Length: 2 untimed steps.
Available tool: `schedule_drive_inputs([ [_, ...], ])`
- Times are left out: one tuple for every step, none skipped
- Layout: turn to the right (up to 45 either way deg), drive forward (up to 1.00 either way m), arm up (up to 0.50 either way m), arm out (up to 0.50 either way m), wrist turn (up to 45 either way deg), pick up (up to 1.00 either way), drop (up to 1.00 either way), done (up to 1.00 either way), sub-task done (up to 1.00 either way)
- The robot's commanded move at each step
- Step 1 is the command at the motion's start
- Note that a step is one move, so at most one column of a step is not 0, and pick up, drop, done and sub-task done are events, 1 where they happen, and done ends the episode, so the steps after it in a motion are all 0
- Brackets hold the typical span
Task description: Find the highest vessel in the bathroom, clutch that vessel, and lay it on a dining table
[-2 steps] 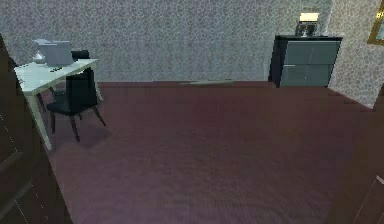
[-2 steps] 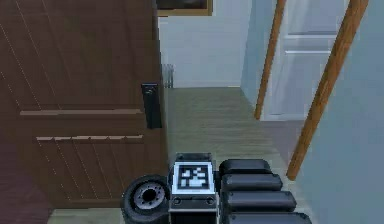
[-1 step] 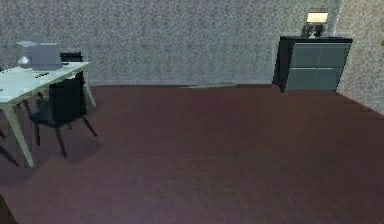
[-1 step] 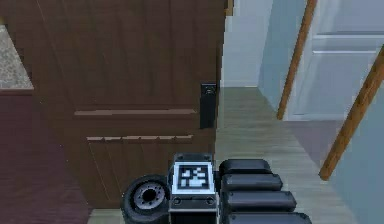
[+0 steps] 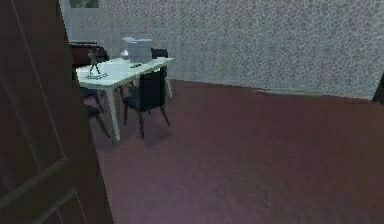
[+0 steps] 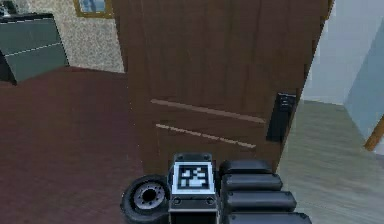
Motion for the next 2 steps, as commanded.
schedule_drive_inputs([
  [0.0,1.0,0.0,0.0,0.0,0.0,0.0,0.0,0.0],
  [3.0,0.0,0.0,0.0,0.0,0.0,0.0,0.0,0.0],
])
